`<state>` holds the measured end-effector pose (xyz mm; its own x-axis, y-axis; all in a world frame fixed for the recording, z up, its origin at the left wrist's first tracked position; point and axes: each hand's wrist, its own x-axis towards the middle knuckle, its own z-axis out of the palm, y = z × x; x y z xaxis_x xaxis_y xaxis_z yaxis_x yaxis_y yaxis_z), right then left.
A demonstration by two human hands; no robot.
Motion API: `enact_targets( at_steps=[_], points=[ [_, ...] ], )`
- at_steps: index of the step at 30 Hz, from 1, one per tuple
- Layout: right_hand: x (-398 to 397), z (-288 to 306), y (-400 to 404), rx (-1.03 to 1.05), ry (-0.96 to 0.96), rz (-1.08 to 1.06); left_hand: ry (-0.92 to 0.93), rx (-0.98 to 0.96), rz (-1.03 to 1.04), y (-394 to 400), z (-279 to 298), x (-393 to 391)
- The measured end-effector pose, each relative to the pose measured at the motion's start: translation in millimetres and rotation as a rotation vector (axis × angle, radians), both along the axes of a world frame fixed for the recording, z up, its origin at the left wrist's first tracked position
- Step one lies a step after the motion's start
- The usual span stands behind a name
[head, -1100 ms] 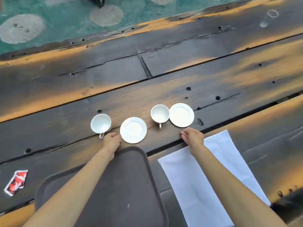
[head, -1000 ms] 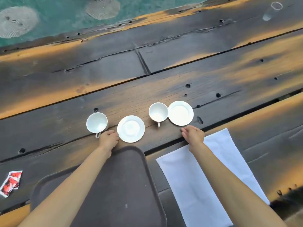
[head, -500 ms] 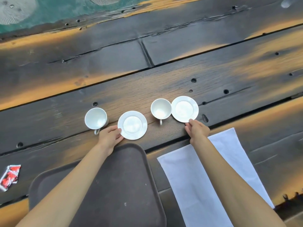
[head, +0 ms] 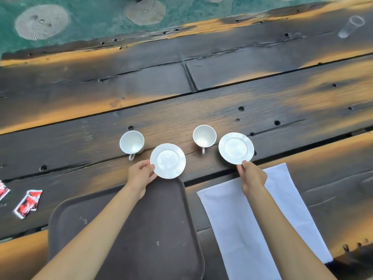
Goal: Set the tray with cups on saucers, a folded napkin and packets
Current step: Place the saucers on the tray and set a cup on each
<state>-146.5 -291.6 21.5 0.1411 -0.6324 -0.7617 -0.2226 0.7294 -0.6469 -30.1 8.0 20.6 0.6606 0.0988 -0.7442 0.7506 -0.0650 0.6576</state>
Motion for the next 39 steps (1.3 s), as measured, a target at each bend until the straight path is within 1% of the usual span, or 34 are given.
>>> enact_targets(
  at_steps=[7,15,24,31,39],
  points=[
    [-43.8,20.1,29.4,-0.001,0.018,0.069,-0.032,-0.036,0.024,43.3,17.1,-38.1],
    [-73.0,28.0,93.0,-0.022,0.012,0.255,-0.032,-0.071,0.145,119.1,24.9,-83.3],
    [-68.7,17.4,188.1,0.04,-0.063,0.411,-0.021,-0.011,0.275,209.7,15.7,-120.4],
    [-54.4,0.3,262.0,0.062,-0.02,0.506,0.016,0.026,0.388,263.7,3.2,-130.0],
    [-39.5,-21.9,309.2,0.056,0.075,0.634,0.072,0.041,0.375,293.8,-13.5,-126.8]
  ],
)
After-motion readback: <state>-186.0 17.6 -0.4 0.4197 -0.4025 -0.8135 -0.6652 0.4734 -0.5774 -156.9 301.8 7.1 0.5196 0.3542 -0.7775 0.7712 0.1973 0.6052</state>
